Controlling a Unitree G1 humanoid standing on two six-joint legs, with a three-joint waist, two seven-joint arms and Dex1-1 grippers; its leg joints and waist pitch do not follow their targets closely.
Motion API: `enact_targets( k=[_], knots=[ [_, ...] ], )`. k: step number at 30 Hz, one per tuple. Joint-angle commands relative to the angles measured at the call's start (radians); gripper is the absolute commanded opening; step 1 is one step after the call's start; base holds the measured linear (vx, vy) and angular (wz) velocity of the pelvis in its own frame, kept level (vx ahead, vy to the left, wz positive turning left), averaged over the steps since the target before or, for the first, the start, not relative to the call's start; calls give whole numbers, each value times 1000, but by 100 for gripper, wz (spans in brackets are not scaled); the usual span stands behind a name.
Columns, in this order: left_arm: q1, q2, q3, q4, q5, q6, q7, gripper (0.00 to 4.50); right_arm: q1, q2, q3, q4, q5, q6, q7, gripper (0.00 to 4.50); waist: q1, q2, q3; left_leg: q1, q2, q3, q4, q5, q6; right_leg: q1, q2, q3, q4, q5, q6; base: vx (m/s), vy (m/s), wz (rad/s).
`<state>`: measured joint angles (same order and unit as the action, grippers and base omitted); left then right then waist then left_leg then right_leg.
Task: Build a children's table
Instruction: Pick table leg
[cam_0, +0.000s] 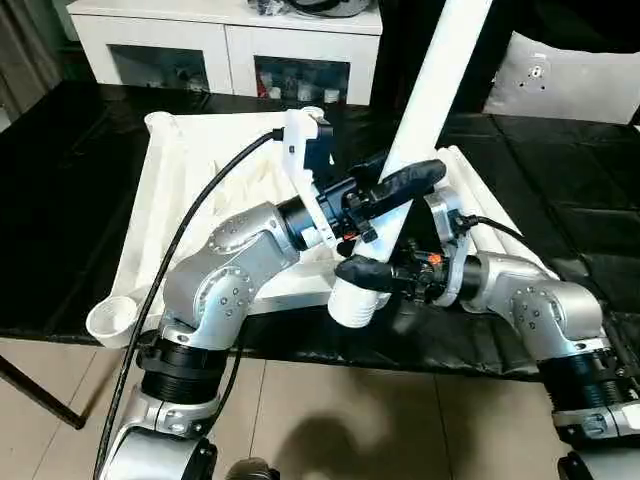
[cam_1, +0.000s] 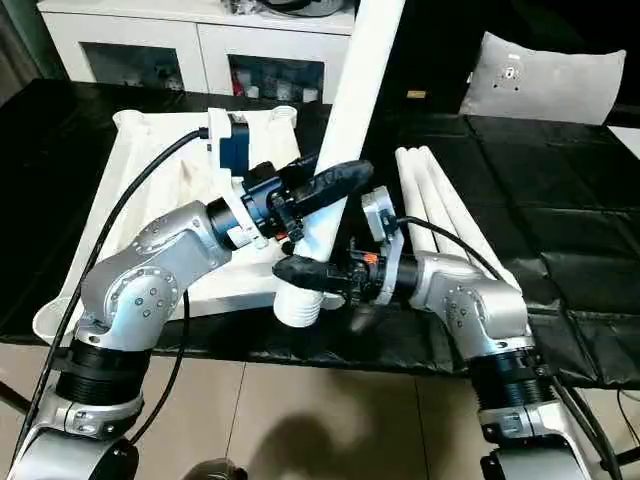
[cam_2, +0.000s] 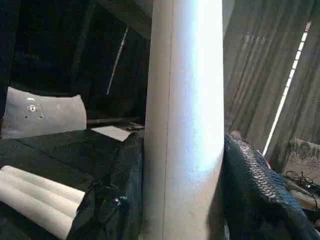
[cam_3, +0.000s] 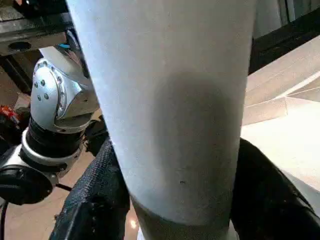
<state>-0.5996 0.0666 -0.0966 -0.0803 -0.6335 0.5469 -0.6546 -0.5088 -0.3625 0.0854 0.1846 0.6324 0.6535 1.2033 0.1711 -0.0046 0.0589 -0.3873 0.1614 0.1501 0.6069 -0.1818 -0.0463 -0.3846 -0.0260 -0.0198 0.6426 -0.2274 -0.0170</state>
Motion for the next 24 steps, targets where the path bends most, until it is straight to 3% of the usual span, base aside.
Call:
enact_targets(
  k=[1, 12, 14, 17, 18, 20, 21, 24],
  knots=[
    [-8, -3, -10, -6, 4, -4, -8, 179, -14, 2, -14, 4, 10, 9, 4, 227, 1, -11, -72, 14, 63, -15, -55, -50, 42, 49, -109, 41, -72, -13, -201, 0, 0, 0],
    [-44, -19, 4, 27, 9, 19, 32, 179, -24, 10, -25, 21, -8, 2, -40, 195, 0, -14, -72, 14, 61, -13, -55, -48, 43, 49, -109, 42, -73, -18, -199, 0, 0, 0],
    [-50, -19, -5, 23, 4, 30, 24, 249, -24, 9, -23, 16, -15, -2, -45, 193, 0, -14, -72, 15, 61, -14, -55, -45, 44, 48, -108, 41, -72, -22, -198, 0, 0, 0],
    [-63, -26, -29, 4, -15, 59, 1, 259, -25, 13, -23, 12, -33, -14, -70, 192, -1, -10, -72, 16, 63, -14, -56, -52, 38, 46, -108, 42, -73, -31, -197, 0, 0, 0],
    [-68, -29, -35, -2, -20, 66, -5, 283, -26, 15, -25, 12, -39, -18, -82, 191, -2, -10, -72, 16, 62, -14, -55, -50, 38, 47, -108, 42, -72, -26, -198, 0, 0, 0],
    [-72, -28, -46, -11, -29, 72, -22, 296, -29, 19, -30, 16, -44, -21, -99, 191, -4, -14, -71, 15, 61, -12, -55, -49, 40, 48, -109, 42, -72, -21, -201, 0, 0, 0],
    [-74, -27, -55, -14, -36, 74, -41, 296, -33, 21, -34, 25, -49, -28, -107, 191, -6, -21, -71, 15, 62, -11, -56, -47, 42, 49, -109, 42, -74, -26, -199, 0, 0, 0],
    [-67, -36, -81, -33, -47, 89, -58, 327, -32, 22, -30, 34, -69, -43, -133, 191, -7, -20, -71, 14, 61, -11, -55, -44, 41, 48, -109, 42, -73, -40, -193, 0, 0, 0]
  ],
)
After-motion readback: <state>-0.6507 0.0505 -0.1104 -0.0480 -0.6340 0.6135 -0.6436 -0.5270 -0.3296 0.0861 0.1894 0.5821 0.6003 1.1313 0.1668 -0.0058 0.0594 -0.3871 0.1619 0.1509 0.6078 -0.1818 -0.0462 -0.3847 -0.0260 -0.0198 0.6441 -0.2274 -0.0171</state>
